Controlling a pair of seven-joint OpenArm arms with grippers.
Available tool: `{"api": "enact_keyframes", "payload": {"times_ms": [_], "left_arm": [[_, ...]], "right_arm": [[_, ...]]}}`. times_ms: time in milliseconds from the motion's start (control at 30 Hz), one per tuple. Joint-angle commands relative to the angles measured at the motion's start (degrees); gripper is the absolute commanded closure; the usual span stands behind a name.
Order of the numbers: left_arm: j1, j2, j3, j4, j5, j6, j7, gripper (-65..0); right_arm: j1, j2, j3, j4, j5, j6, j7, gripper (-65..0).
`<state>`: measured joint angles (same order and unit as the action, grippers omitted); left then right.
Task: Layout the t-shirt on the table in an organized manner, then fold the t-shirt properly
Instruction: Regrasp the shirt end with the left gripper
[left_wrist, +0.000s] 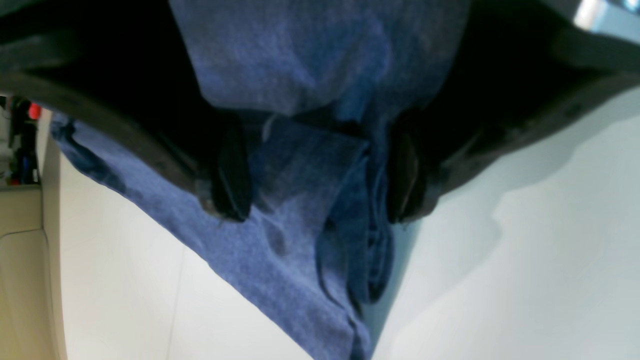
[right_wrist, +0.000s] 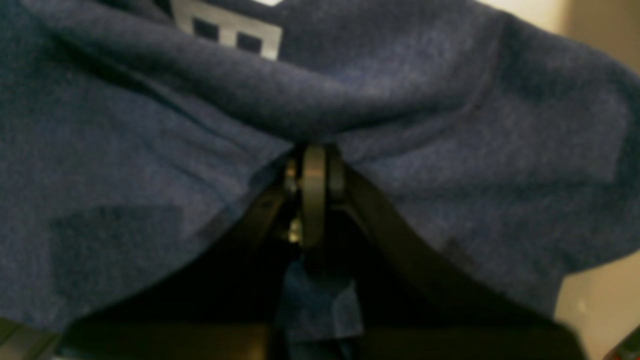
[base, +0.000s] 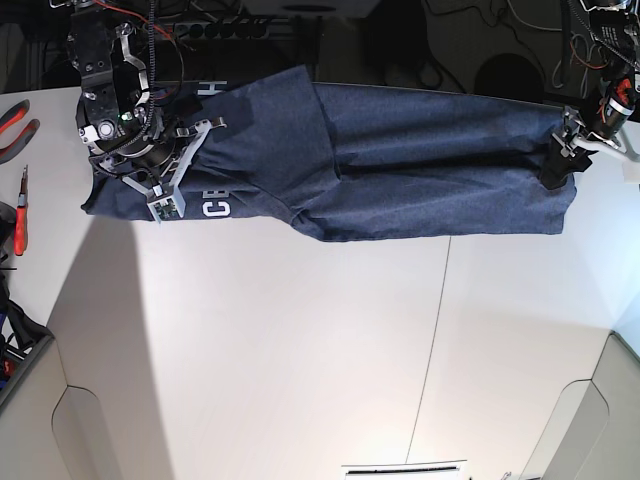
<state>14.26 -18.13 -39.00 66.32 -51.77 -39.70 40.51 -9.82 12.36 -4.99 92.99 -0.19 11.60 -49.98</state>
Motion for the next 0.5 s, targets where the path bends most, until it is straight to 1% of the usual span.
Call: {"api": "enact_keyframes", "payload": {"times_ms": [0,100,133,167,200,267,367,400,467], "left_arm": [[-0.1,-0.8,-0.1,0.7,-0.3,-0.3,0.9,-45.1],[0.0,-0.8,-0.1,0.7,-0.3,-0.3,0.9,-44.4],[0.0,-0.8,-0.1,0.7,-0.3,-0.3,0.9,-42.0],[0.0,-0.8,-0.1,0.7,-0.3,-0.3,0.9,-38.4],[0.0,-0.8,-0.1,0.7,-0.3,-0.3,0.9,-32.8],[0.0,-0.8,-0.1,0.7,-1.0,-0.3,0.9,-19.5],[0.0,-0.8,-0.1,0.7,-1.6,-0.3,0.9,-3.4],[0.0,-0.8,-0.1,0.7,-2.2,-0.3,0.9,0.0],[0.0,-0.8,-0.1,0.7,-4.9,-0.3,0.9,0.0]], "right_arm": [[0.0,0.5,0.3,0.0,-0.6,-0.2,-1.9,0.0],[0.0,0.5,0.3,0.0,-0.6,-0.2,-1.9,0.0],[0.0,0.5,0.3,0.0,-0.7,-0.2,-1.9,0.0],[0.0,0.5,0.3,0.0,-0.7,-0.2,-1.9,0.0],[0.0,0.5,0.3,0.0,-0.7,-0.2,-1.9,0.0],[0.0,0.5,0.3,0.0,-0.7,-0.2,-1.9,0.0],[0.0,0.5,0.3,0.0,-0.7,-0.2,-1.9,0.0],[-0.1,0.5,0.3,0.0,-0.6,-0.2,-1.9,0.0],[0.0,0.5,0.3,0.0,-0.7,-0.2,-1.9,0.0]]}}
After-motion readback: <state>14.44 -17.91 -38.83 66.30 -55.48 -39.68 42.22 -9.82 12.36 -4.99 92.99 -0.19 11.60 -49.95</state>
